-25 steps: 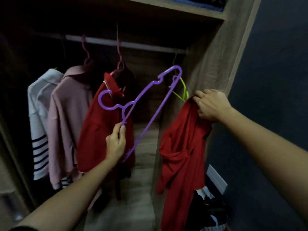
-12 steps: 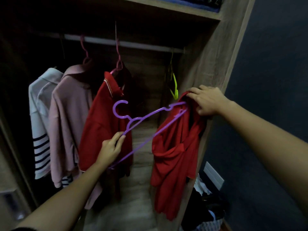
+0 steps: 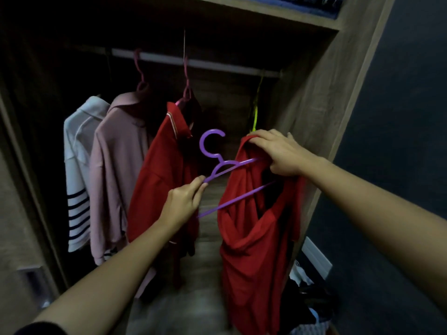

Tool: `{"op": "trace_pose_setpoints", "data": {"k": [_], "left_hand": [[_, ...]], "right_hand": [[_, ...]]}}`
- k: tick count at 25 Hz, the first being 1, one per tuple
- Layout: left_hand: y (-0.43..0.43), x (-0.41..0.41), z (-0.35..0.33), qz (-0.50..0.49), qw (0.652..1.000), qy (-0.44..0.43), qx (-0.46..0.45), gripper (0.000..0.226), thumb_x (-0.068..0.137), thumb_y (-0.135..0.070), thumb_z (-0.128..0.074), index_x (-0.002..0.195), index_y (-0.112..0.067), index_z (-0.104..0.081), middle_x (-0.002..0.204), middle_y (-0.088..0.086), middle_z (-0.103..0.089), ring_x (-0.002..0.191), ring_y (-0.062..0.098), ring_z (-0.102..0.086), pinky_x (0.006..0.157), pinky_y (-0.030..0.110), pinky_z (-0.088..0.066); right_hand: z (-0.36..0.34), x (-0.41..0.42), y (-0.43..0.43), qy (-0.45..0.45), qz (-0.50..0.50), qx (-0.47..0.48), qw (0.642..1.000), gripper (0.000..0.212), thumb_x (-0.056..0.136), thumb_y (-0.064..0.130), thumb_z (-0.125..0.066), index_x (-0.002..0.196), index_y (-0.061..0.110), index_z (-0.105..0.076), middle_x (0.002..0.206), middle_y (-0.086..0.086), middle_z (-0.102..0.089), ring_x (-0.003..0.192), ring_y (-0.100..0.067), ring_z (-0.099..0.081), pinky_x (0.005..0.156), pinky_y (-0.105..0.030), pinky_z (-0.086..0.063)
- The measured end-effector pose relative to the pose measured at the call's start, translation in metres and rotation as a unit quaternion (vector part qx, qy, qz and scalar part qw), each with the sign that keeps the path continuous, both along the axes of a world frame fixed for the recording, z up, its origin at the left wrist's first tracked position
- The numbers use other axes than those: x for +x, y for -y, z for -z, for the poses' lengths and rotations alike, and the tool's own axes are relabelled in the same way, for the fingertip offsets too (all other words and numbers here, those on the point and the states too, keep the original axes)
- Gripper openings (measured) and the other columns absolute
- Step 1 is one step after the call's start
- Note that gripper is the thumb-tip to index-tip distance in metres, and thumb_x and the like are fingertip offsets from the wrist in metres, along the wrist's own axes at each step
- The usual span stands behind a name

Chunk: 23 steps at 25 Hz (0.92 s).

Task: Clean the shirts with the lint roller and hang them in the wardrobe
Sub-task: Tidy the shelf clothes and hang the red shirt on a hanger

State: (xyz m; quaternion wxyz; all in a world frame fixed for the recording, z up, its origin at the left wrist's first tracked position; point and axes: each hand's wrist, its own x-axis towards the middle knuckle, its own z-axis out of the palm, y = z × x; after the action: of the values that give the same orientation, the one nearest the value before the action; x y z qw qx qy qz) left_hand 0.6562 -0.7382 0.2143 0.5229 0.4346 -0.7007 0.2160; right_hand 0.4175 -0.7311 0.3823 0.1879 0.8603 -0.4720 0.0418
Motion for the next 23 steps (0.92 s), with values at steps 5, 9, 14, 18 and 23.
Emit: {"op": "trace_pose_setpoints", "data": {"k": [5, 9, 14, 18, 23], "left_hand": [[-0.002, 0.028, -0.024, -0.026, 0.998, -0.047, 0.035, 0.041, 0.088, -0.041, -0.045, 0.104, -0.013, -0.070, 0.084, 0.013, -0.075, 0.066, 0.031, -0.071, 0.055, 0.035, -0.055], [-0.008, 0.040, -0.039, 0.008, 0.999, -0.012, 0.036, 0.044, 0.089, -0.043, -0.044, 0.106, -0.013, -0.070, 0.089, 0.011, -0.075, 0.074, 0.027, -0.072, 0.062, 0.033, -0.055], [-0.020, 0.043, -0.041, 0.005, 1.000, -0.022, 0.013, 0.037, 0.092, -0.041, -0.045, 0.103, -0.014, -0.068, 0.087, 0.008, -0.075, 0.071, 0.024, -0.071, 0.061, 0.035, -0.050], [-0.041, 0.025, -0.043, -0.084, 0.989, 0.039, -0.117, 0.036, 0.085, -0.031, -0.053, 0.120, -0.022, -0.054, 0.114, 0.011, -0.054, 0.097, 0.026, -0.051, 0.076, 0.037, -0.039], [-0.060, -0.015, 0.035, -0.080, 0.979, 0.055, 0.180, 0.047, 0.077, -0.055, -0.053, 0.118, -0.031, -0.054, 0.127, 0.012, -0.037, 0.110, 0.030, -0.042, 0.086, 0.039, -0.040]], "right_hand": [[0.005, 0.008, 0.010, 0.075, 0.037, 0.005, 0.996, 0.068, 0.074, -0.007, -0.053, 0.137, 0.014, -0.038, 0.144, -0.004, -0.032, 0.130, -0.029, -0.029, 0.099, -0.070, -0.030], [0.011, 0.033, 0.005, 0.079, -0.006, 0.031, 0.996, 0.067, 0.071, 0.001, -0.058, 0.134, 0.012, -0.041, 0.142, -0.006, -0.035, 0.130, -0.030, -0.034, 0.104, -0.060, -0.030], [0.022, 0.057, -0.008, 0.047, -0.127, -0.141, 0.981, 0.054, 0.085, 0.050, -0.022, 0.101, 0.013, -0.059, 0.102, -0.008, -0.061, 0.091, -0.031, -0.064, 0.069, -0.042, -0.049], [0.020, 0.050, 0.003, 0.098, -0.125, -0.173, 0.972, 0.058, 0.089, 0.053, -0.015, 0.090, 0.016, -0.059, 0.092, -0.009, -0.068, 0.082, -0.034, -0.068, 0.057, -0.039, -0.049], [0.001, 0.051, 0.004, 0.199, -0.128, -0.220, 0.946, 0.049, 0.092, 0.051, -0.023, 0.091, 0.017, -0.058, 0.088, -0.011, -0.069, 0.082, -0.036, -0.066, 0.058, -0.041, -0.047]]}}
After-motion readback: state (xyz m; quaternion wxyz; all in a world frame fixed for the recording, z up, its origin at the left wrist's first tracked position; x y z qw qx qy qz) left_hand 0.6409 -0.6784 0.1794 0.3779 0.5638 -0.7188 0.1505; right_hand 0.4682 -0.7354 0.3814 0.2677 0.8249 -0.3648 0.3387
